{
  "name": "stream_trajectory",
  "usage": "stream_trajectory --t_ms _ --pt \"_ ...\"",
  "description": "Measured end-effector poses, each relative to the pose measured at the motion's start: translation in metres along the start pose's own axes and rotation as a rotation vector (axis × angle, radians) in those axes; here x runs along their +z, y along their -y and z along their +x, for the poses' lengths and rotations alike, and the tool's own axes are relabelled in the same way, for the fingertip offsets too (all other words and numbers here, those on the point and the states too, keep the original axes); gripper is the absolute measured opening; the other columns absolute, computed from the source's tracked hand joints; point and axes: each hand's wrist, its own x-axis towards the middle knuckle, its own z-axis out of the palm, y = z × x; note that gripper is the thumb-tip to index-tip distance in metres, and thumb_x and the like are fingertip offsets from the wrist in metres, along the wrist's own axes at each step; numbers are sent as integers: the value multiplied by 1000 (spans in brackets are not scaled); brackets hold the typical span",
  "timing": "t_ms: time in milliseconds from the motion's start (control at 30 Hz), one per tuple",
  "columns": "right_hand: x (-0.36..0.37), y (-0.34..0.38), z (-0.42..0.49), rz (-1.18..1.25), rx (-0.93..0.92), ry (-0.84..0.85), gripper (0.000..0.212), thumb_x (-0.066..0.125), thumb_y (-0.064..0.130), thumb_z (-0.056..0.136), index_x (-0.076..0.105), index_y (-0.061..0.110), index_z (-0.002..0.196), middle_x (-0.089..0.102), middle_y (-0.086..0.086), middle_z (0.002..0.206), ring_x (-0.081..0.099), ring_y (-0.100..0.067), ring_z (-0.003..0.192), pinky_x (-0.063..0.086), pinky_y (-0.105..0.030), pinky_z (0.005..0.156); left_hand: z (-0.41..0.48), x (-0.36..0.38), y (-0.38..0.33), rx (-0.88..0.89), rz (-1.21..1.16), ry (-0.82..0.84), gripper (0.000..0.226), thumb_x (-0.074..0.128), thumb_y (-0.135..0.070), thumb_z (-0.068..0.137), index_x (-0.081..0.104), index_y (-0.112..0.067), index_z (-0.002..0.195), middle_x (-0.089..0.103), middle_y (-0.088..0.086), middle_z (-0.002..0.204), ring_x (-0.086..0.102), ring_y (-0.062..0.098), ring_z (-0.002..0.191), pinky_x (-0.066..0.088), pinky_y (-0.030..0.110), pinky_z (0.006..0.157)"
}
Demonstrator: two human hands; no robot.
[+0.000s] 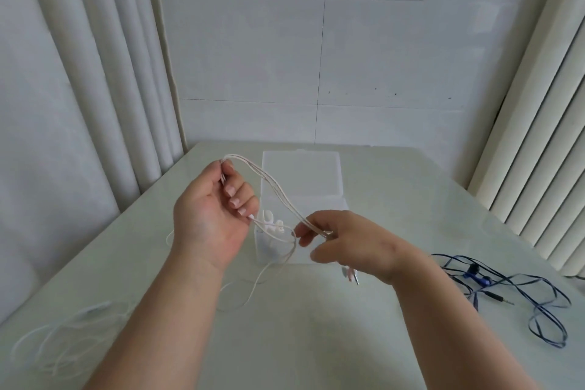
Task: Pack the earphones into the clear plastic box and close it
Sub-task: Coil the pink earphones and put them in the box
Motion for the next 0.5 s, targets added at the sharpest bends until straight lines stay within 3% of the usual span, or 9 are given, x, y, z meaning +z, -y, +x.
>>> stream_trajectory --t_ms 167,267,333,433,500 --pt "17 4 6 32 -35 -29 21 74 25 79 69 21 99 70 11 95 58 6 68 39 -9 58 -1 0 1 42 -52 -4 23 39 -18 93 48 -18 71 30 -5 56 24 10 44 22 21 42" --pt "25 6 9 104 7 -65 17 69 24 83 70 9 90 60 1 75 37 -10 52 31 -18 48 0 -1 0 59 -87 4 24 40 -20 95 49 -18 73 33 -5 56 28 10 45 27 21 43" --pt "24 8 8 184 42 -60 16 63 18 85 71 4 88 67 9 68 30 -13 52 27 -22 48 1 -2 0 94 -99 -5 26 40 -23 98 51 -18 75 37 -4 58 34 10 47 32 21 45" --pt "17 10 4 303 42 -52 19 59 13 89 64 -5 90 75 5 74 31 -13 52 27 -24 48 2 -3 1 166 -62 -49 27 38 -29 101 55 -18 83 46 -3 60 46 12 49 40 20 49" --pt "14 12 2 345 16 -59 16 57 14 92 62 -1 87 76 -1 80 32 -11 49 26 -24 47 0 -2 3 156 43 -78 27 38 -37 101 59 -22 93 47 -4 58 47 14 47 40 20 48"
